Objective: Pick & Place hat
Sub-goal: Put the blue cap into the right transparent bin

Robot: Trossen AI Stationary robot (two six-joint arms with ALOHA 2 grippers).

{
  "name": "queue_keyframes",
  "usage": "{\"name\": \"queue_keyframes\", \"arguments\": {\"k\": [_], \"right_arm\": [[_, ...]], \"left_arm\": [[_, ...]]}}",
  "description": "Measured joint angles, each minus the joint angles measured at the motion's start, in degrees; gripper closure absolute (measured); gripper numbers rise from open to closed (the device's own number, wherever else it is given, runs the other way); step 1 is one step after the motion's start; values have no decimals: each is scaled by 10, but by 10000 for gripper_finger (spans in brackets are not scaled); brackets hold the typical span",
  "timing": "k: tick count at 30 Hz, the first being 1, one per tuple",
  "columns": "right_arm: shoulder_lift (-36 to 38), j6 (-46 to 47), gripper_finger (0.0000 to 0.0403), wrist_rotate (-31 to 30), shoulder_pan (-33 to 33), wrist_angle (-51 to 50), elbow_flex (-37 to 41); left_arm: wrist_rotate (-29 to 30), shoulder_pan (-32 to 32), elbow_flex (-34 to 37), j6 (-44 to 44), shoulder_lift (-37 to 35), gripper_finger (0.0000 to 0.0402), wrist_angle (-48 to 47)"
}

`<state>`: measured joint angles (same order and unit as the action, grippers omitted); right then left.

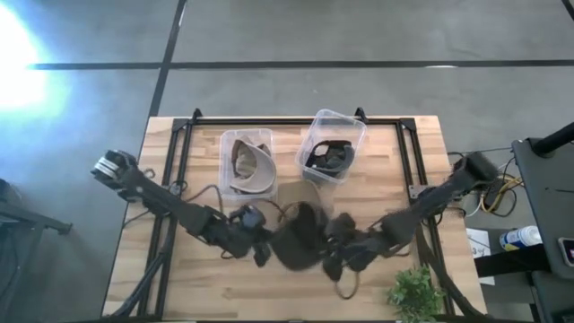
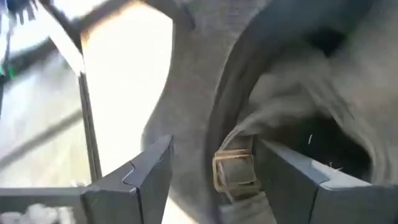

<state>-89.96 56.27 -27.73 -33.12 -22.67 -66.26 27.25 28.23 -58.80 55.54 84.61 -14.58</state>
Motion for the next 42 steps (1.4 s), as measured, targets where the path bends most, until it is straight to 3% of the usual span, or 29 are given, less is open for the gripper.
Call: {"name": "queue_keyframes", "arguments": {"k": [5,9,15,22,29,33,42], "right_arm": [[114,11,188,-161,-46,-30,0],[178,49,188,-277,-84,-36,-1],[206,145,188,-337,-90,-41,2],[177,164,188,-370,-15,-35,3],[133,37,188,-367,12,103,3],[120,-1,188,-367,12,154,3],[120,-1,188,-367,17,158,3]], "left_arm": [[148,8,1,91,-67,394,-2],[272,12,1,114,-103,394,10],[422,4,1,37,-125,394,97],[402,-30,1,-39,-100,389,244],[347,-71,1,-46,-76,391,345],[316,-91,1,-44,-73,391,362],[277,-119,0,-58,-73,391,365]]}}
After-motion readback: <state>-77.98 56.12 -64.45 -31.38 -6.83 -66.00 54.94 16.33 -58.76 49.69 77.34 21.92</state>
